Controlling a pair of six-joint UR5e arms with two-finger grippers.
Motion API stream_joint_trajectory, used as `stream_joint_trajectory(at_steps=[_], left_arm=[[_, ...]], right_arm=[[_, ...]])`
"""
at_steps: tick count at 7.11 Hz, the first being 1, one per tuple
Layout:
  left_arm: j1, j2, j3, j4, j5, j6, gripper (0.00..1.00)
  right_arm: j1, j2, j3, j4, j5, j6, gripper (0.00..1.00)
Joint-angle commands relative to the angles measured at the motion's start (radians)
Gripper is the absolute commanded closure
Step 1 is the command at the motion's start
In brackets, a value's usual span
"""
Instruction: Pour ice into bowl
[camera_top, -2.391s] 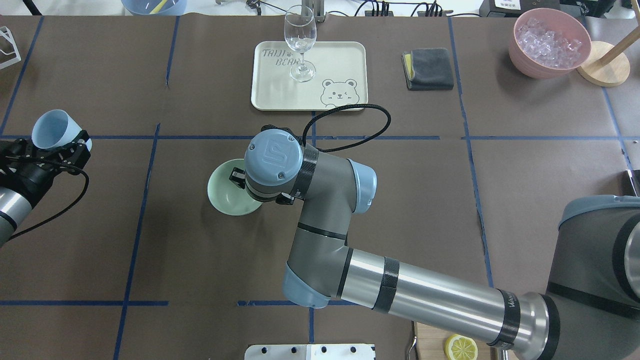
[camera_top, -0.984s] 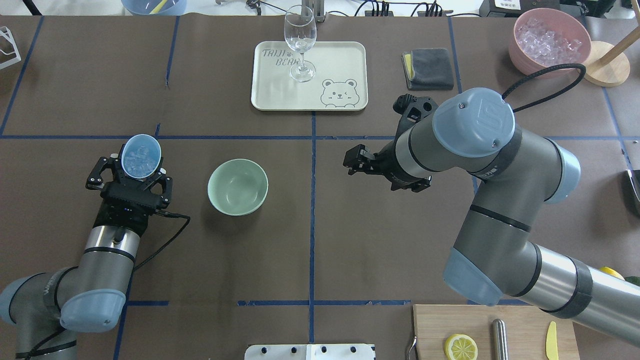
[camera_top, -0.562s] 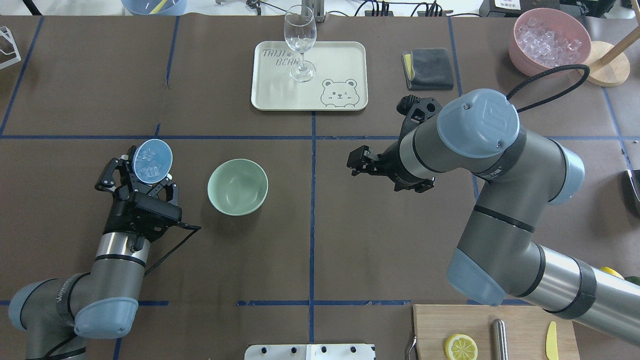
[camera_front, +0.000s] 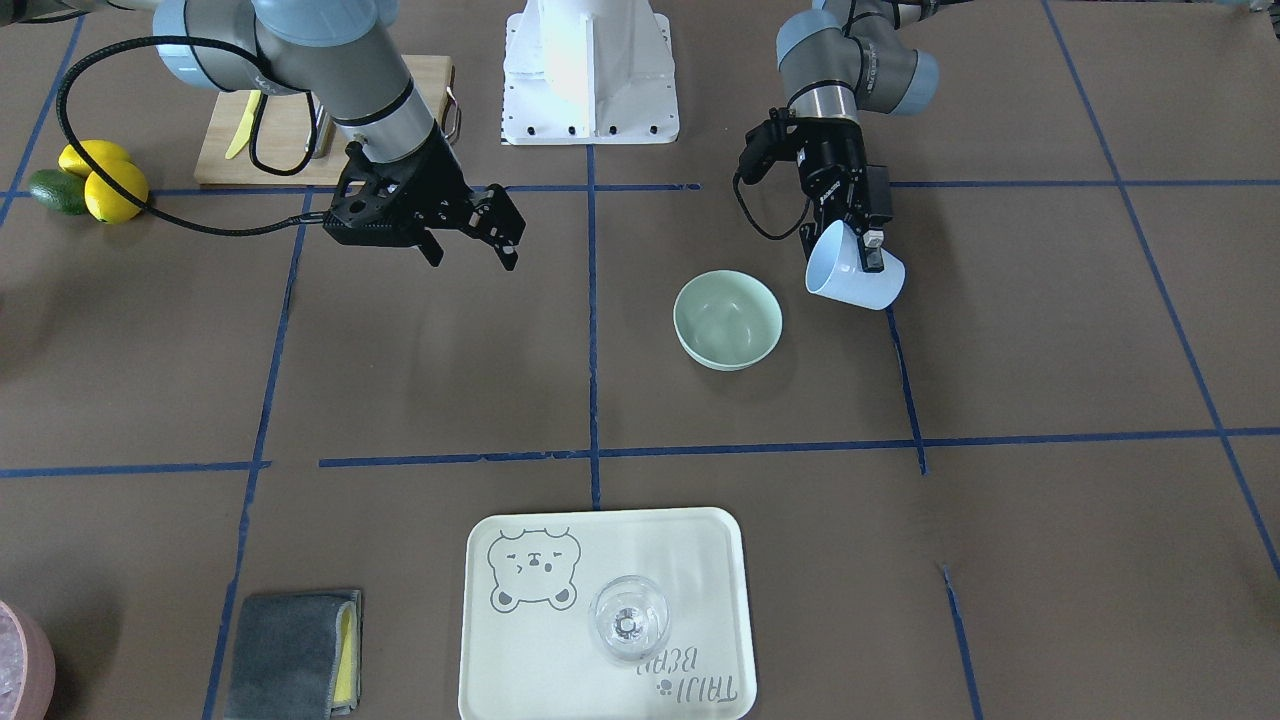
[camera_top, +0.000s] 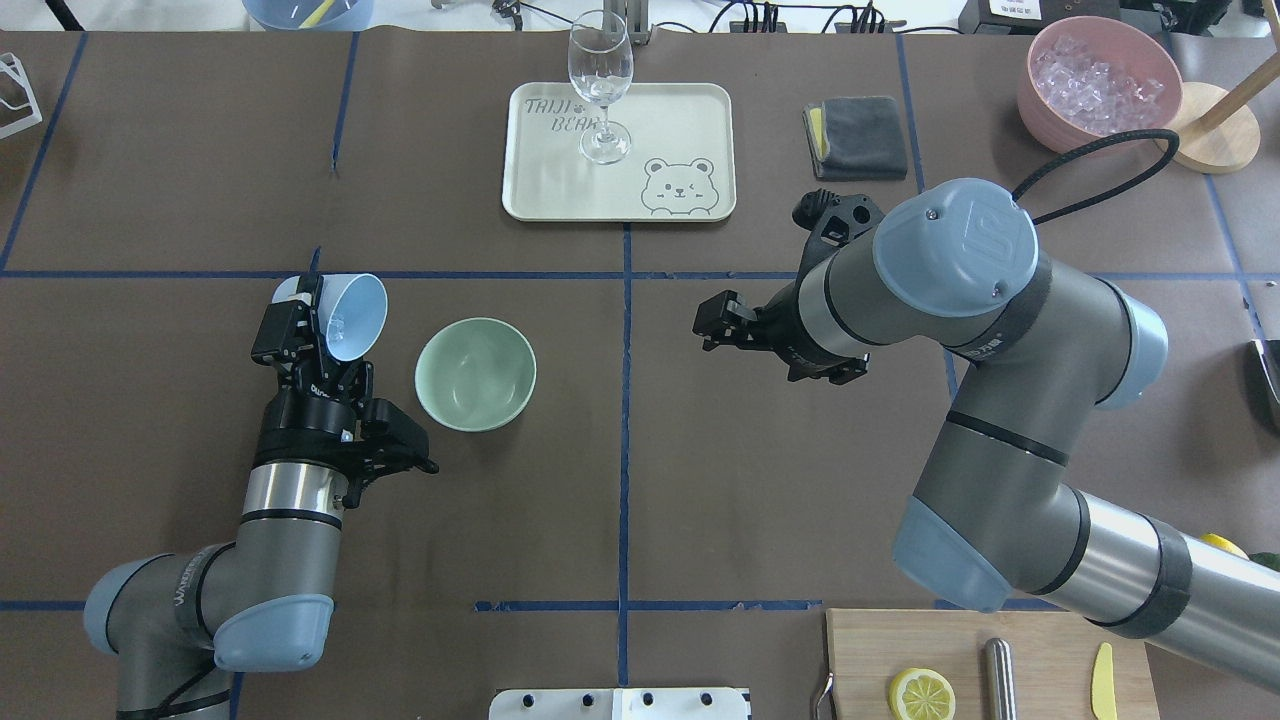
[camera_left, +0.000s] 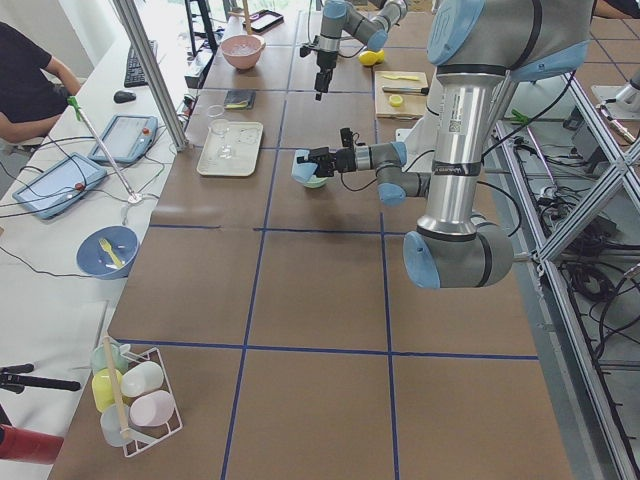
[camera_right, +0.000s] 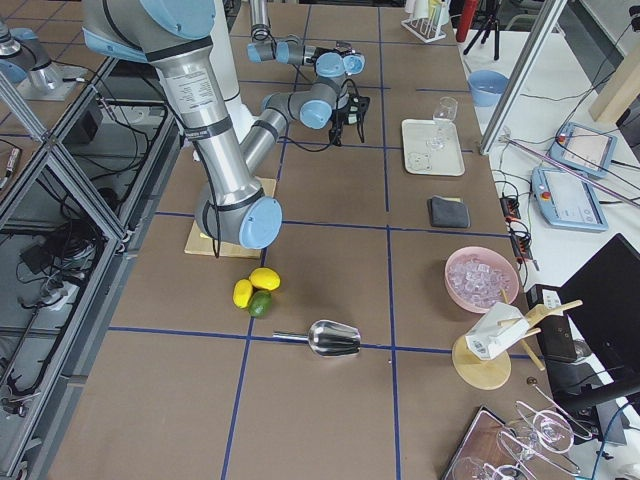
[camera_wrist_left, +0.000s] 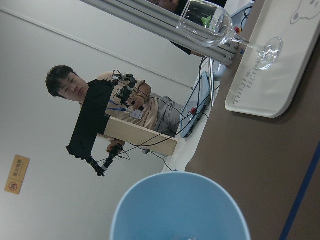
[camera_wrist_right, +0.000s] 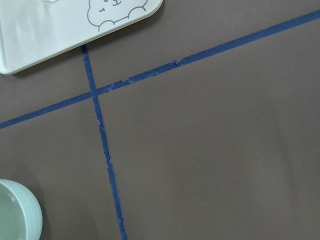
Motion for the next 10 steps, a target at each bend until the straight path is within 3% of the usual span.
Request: stream_joint_trajectory(at_steps=[1,4,10], left_arm=[[0.013,-0.023,0.039,0.0,0.039,0.168,1.0],[0.014,-0.026,0.029,-0.001,0.103,0.516,1.0],[0.016,-0.045,0.039,-0.003,0.103,0.528,1.0]], right_arm=[[-0.002,0.002,0.001,0.001,-0.003,0.0,0.0],[-0.003,0.005,0.001,0.001,-0.005,0.003,0.0],[-0.003,0.008,0.003,0.001,-0.005,0.012,0.0]])
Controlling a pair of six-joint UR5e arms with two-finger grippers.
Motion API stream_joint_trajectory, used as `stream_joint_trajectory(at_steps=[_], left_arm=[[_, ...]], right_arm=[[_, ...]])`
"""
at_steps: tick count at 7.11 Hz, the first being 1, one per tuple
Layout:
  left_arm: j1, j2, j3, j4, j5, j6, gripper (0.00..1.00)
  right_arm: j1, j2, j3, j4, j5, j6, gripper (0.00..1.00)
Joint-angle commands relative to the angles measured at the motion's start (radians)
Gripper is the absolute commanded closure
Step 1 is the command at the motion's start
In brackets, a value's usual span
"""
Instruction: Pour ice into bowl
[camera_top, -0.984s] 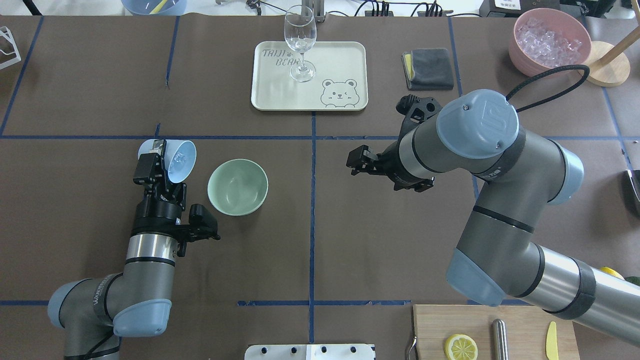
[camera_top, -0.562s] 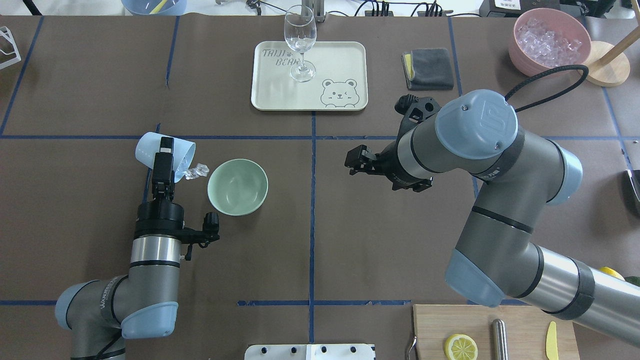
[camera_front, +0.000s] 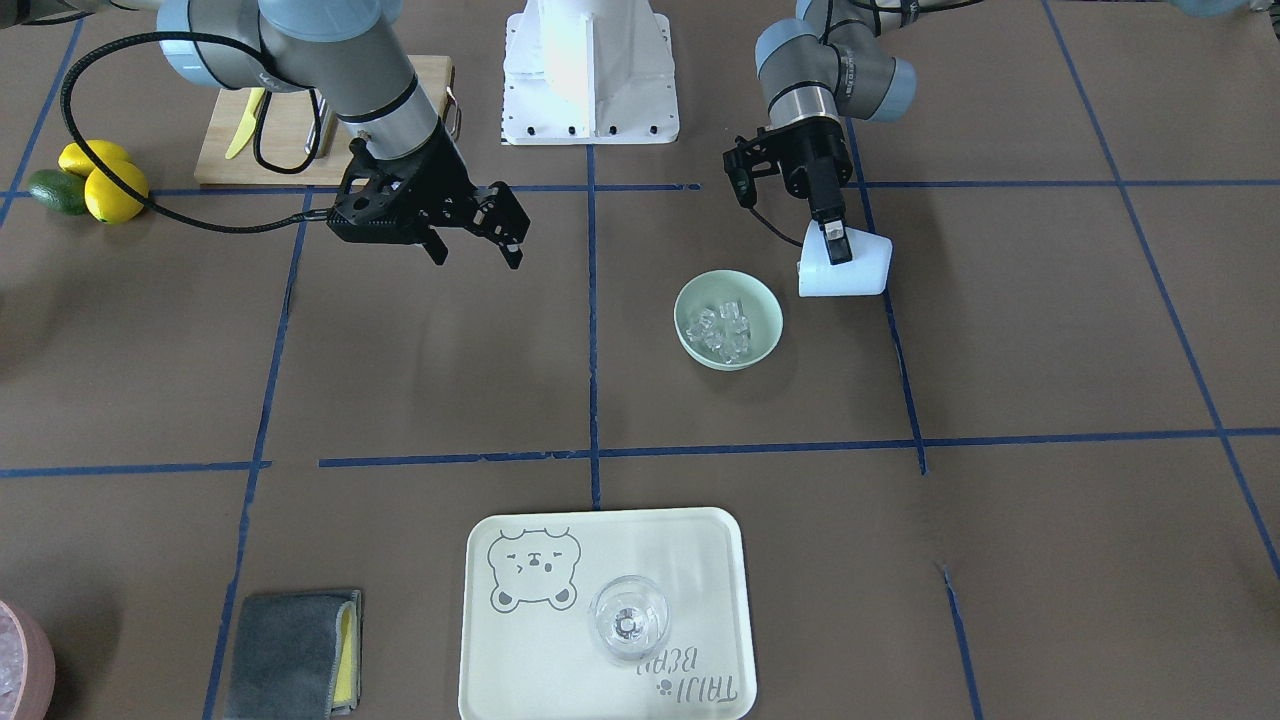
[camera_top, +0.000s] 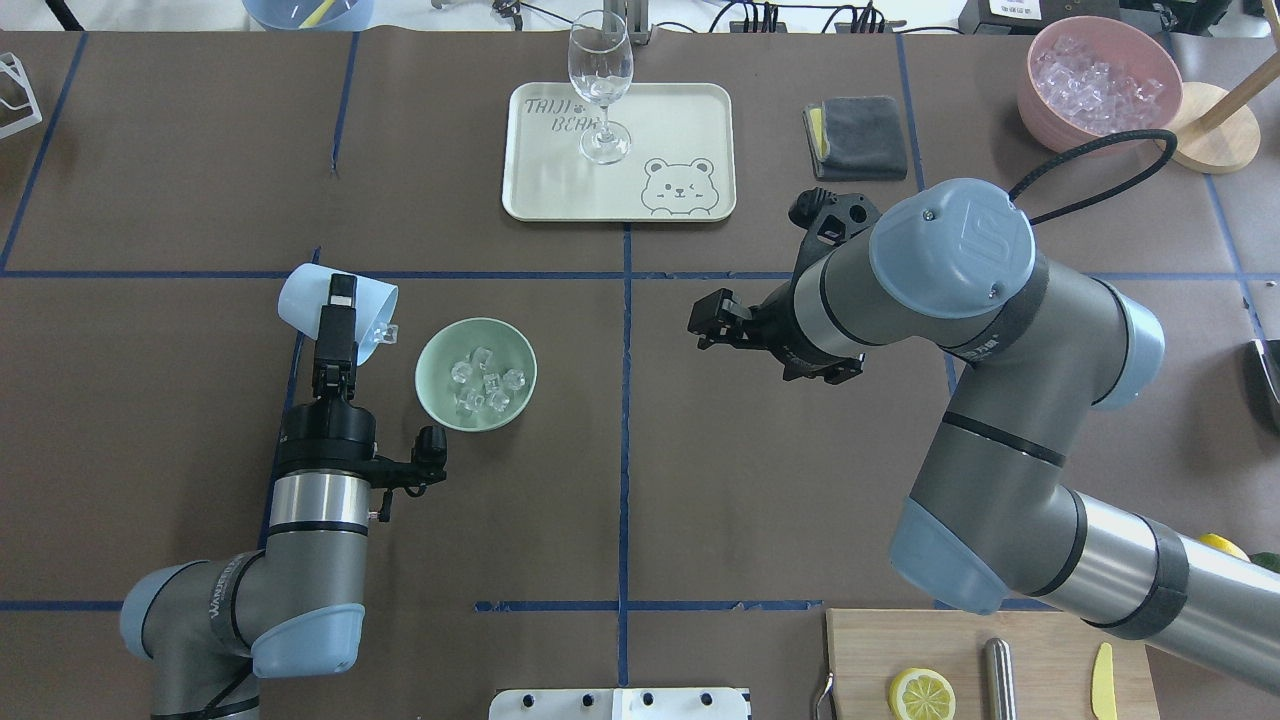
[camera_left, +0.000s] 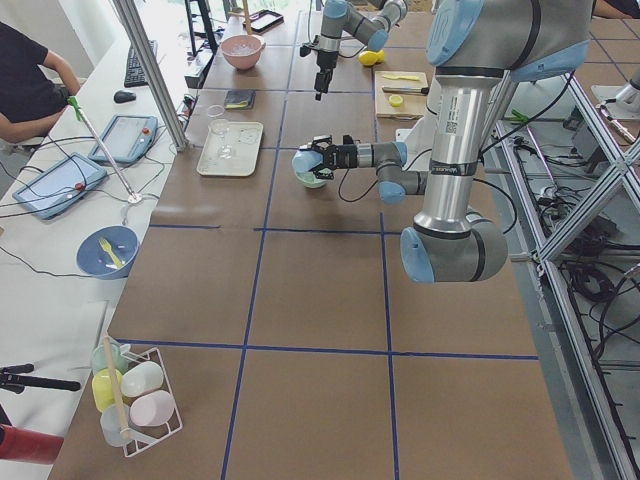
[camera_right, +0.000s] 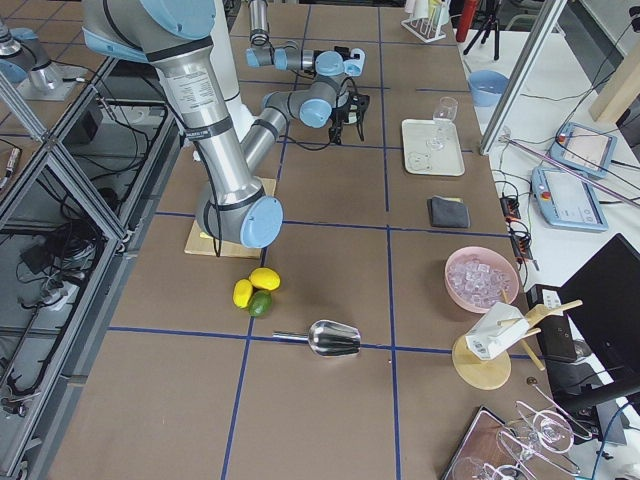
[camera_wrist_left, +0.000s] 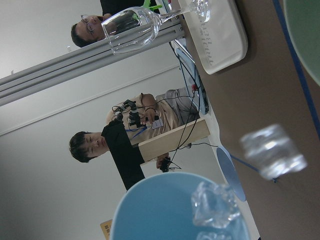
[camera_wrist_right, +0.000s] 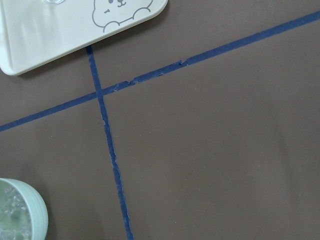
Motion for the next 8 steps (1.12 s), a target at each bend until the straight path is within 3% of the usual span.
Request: stream_joint_trajectory(at_steps=[1,4,6,8], left_arm=[[0.002,-0.001,0.002,0.0,0.0,0.0,1.0],[0.002,-0.018,-0.026,-0.015,-0.003,0.0,1.0],[0.002,-0.027,-0.023,-0.127,-0.017,0.003,1.0],[-0.001,-0.015,-0.032,-0.135,-0.142,0.002,1.0]], right_arm=[[0.0,0.001,0.0,0.0,0.0,0.002,0.0],[-0.002,0.001,-0.002,0.002,-0.003,0.002,0.0],[-0.003,0.002,-0.002,0.0,-0.003,0.005,0.0],[-0.005,0.005,0.001,0.0,-0.006,0.007,0.0]])
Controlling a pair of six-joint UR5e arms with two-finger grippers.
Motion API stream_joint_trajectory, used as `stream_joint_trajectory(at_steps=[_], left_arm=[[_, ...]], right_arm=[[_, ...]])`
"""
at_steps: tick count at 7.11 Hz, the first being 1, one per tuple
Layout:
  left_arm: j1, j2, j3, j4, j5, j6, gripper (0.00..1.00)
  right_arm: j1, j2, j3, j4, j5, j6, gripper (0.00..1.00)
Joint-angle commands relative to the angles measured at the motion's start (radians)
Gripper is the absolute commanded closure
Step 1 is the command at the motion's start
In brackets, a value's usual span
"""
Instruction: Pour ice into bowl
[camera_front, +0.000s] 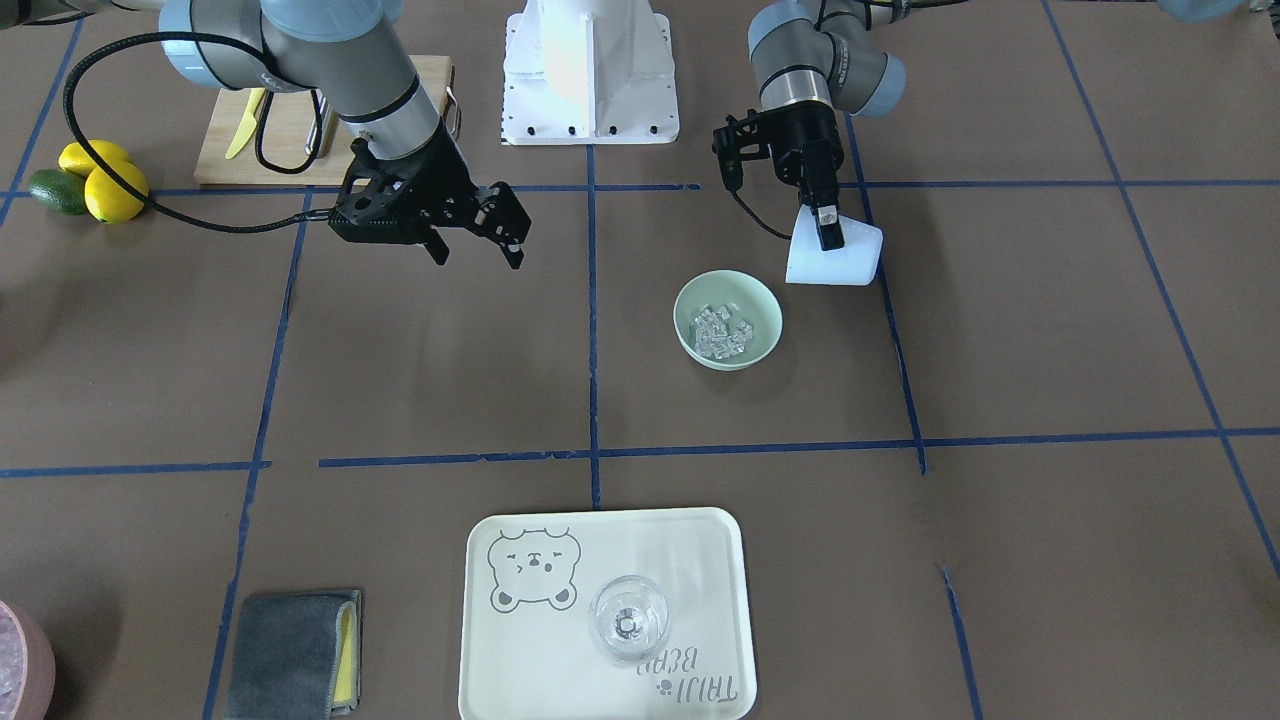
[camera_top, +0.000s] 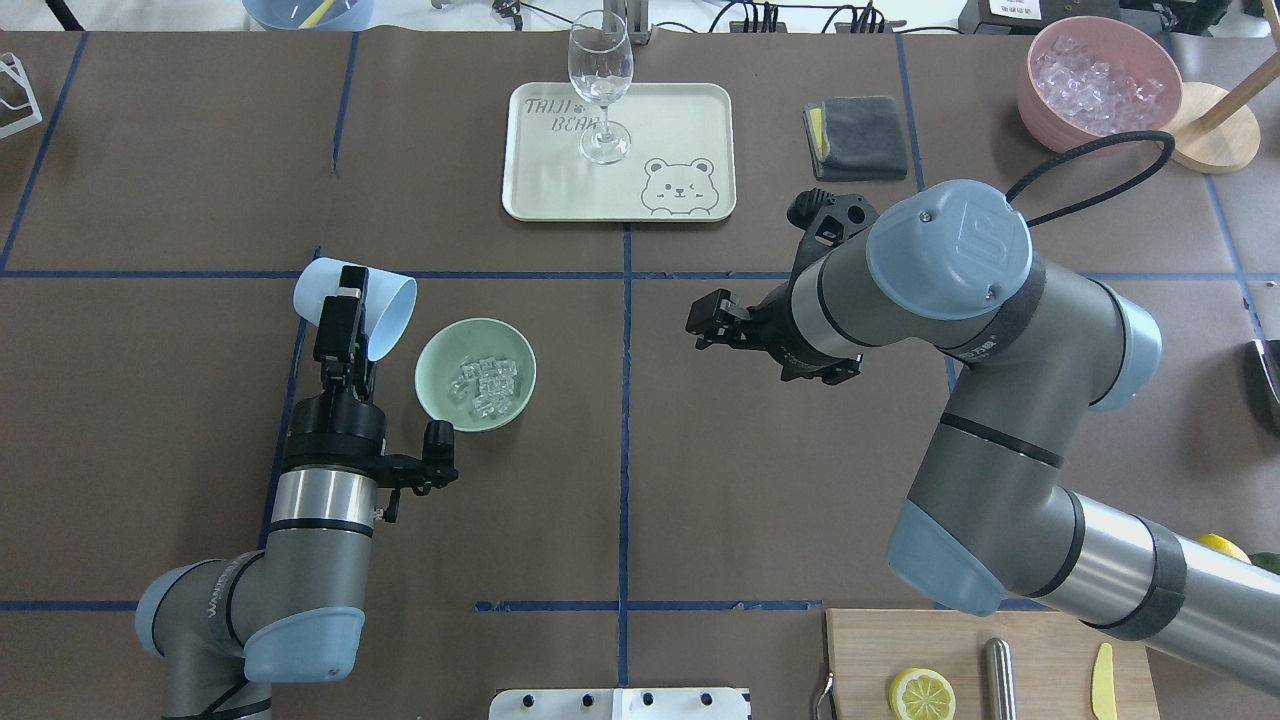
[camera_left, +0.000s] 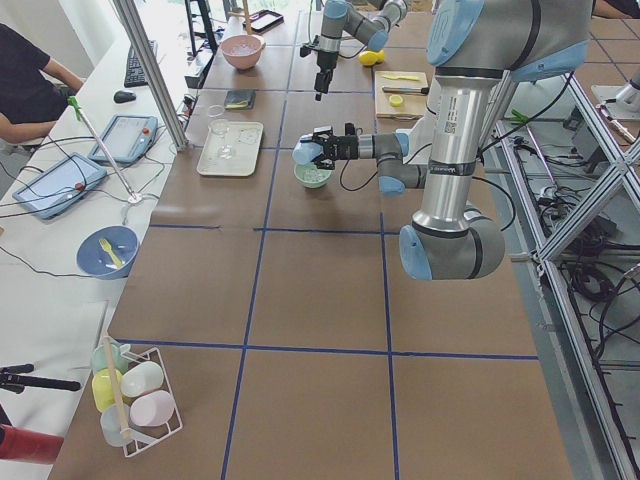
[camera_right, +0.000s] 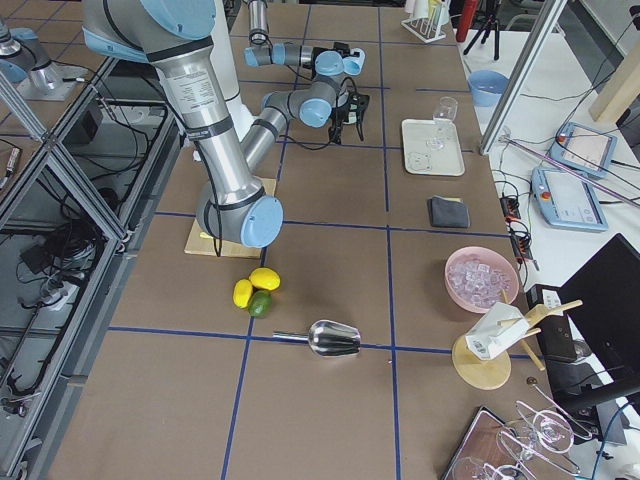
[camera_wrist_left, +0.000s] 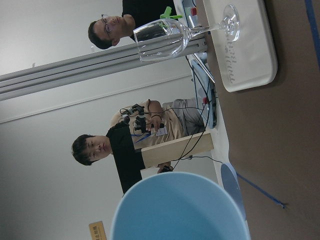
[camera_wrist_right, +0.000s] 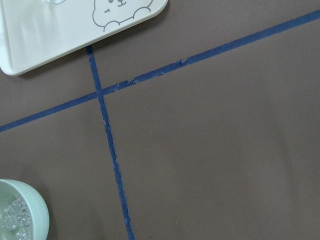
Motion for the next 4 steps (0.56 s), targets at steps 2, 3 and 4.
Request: stream_joint_trajectory(at_steps=[2,3,4], left_arm=[[-0.008,0.11,-0.106,-0.015,-0.153,0.0,1.0],[-0.014,0.148,-0.143,-0.017,-0.199,-0.002,1.0],[-0.018,0.195,-0.168,-0.018,-0.213,-0.011,1.0]], right_arm=[[-0.001,0.003,0.005,0.0,-0.002,0.002,0.0],[-0.003,0.005,0.005,-0.002,-0.002,0.004,0.0],[-0.004,0.005,0.005,0.0,-0.002,0.006,0.0]])
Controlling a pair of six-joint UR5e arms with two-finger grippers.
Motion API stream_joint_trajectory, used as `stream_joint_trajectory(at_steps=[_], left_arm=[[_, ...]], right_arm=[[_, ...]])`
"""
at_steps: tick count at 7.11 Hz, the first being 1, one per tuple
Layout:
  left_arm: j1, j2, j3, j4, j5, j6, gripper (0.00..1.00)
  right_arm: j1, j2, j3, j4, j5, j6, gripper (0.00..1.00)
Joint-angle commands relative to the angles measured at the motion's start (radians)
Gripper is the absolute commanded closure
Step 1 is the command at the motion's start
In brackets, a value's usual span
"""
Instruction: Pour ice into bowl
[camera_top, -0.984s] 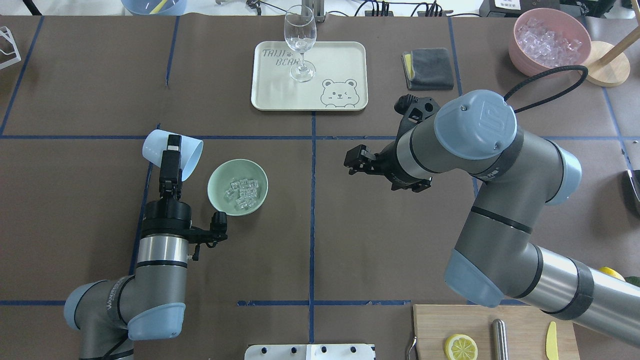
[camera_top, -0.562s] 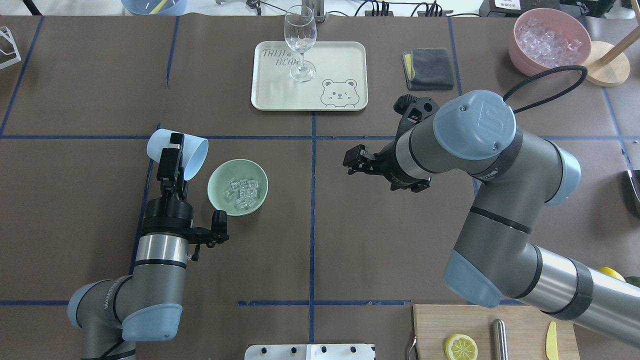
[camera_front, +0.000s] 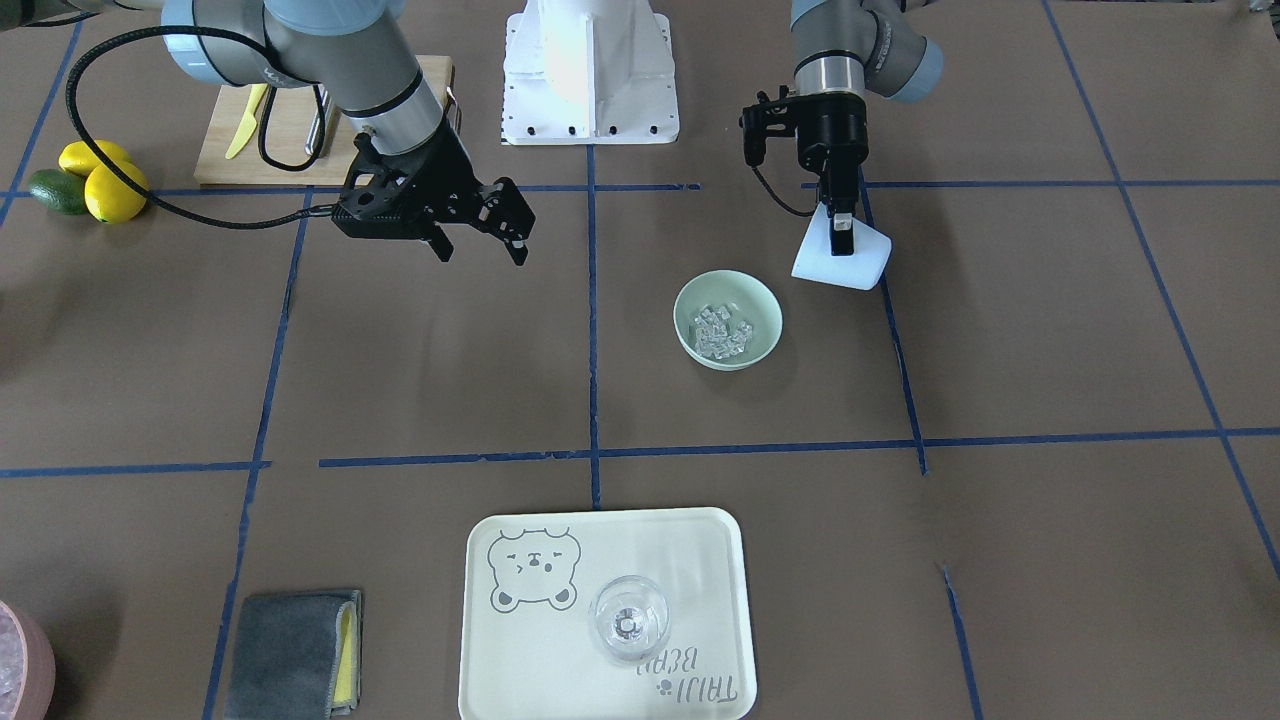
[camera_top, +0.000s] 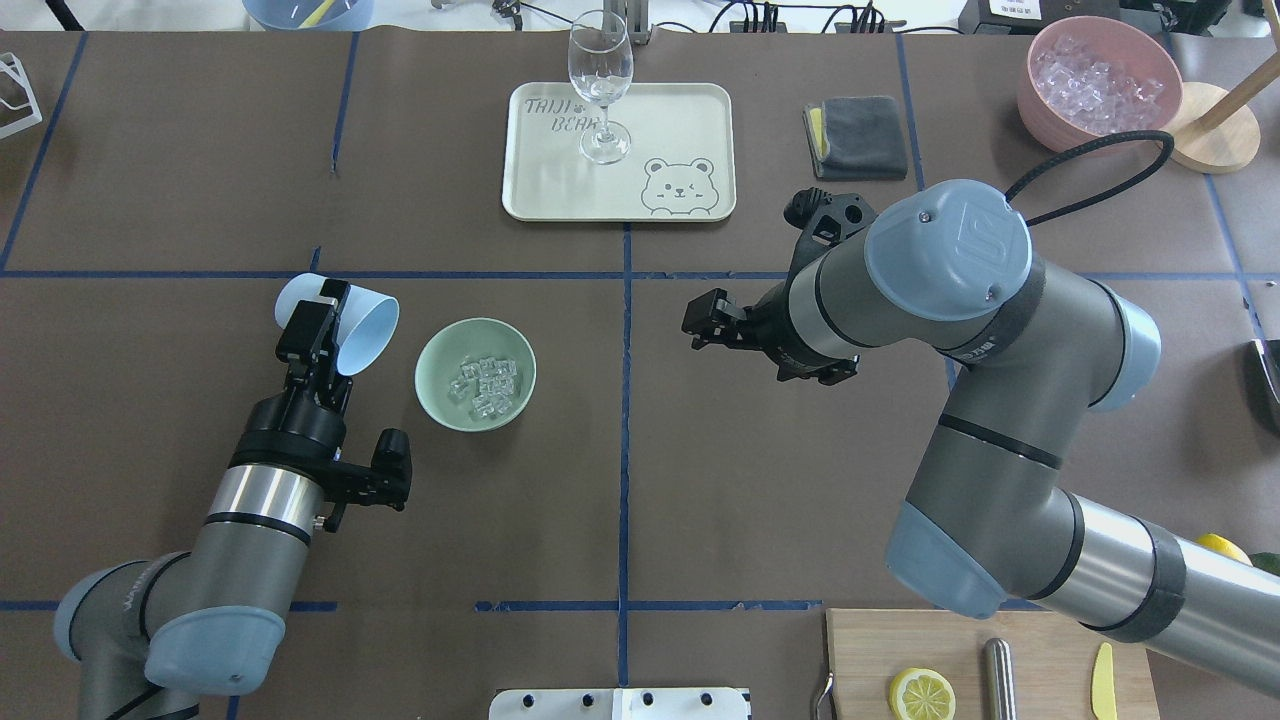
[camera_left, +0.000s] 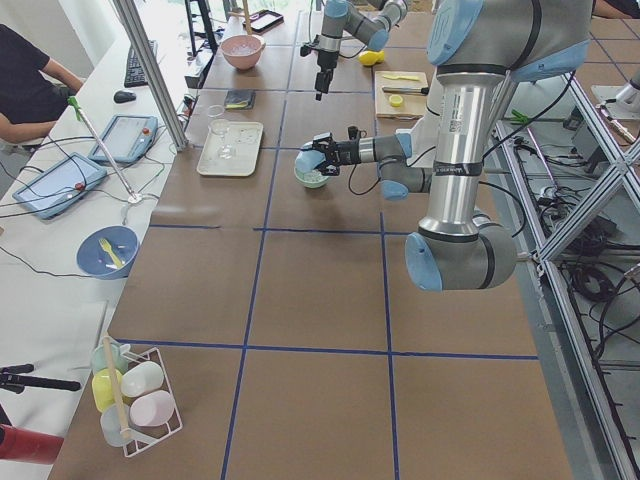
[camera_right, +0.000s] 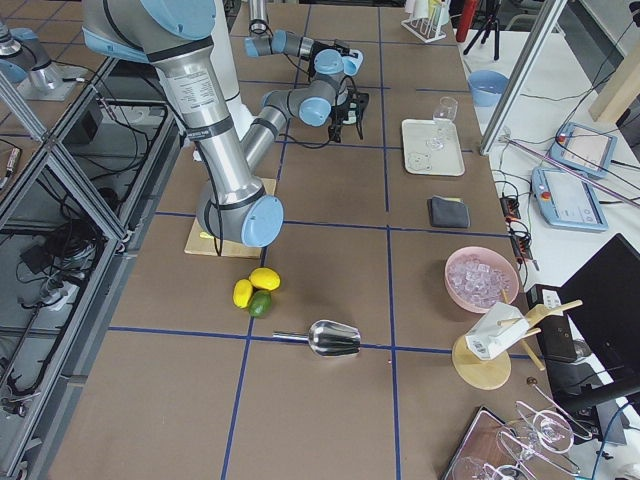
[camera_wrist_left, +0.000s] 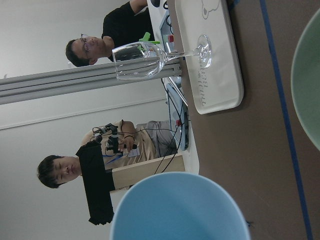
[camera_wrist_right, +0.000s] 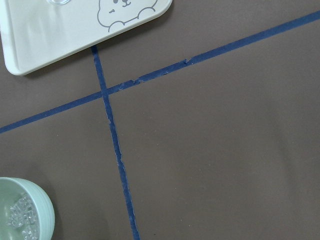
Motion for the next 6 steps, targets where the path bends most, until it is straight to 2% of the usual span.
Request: stream_joint_trajectory(at_steps=[1,2,4,6], left_arm=[[-0.021,0.118,-0.083,-0.025,-0.097,-0.012,1.0],[-0.031,0.204,-0.092,-0.118,-0.14,-0.097,1.0],[-0.063,0.339,-0.091,-0.282,-0.232,-0.407,1.0],[-0.106,0.397,-0.082,-0.289,-0.31,-0.706,1.0]], right_arm=[[-0.003,0.001,0.0,-0.001,-0.002,0.002,0.0],[-0.005,0.001,0.0,-0.001,-0.002,0.002,0.0],[-0.009,0.001,0.0,-0.001,-0.002,0.009,0.0],[-0.02,0.002,0.0,0.001,-0.009,0.026,0.0]])
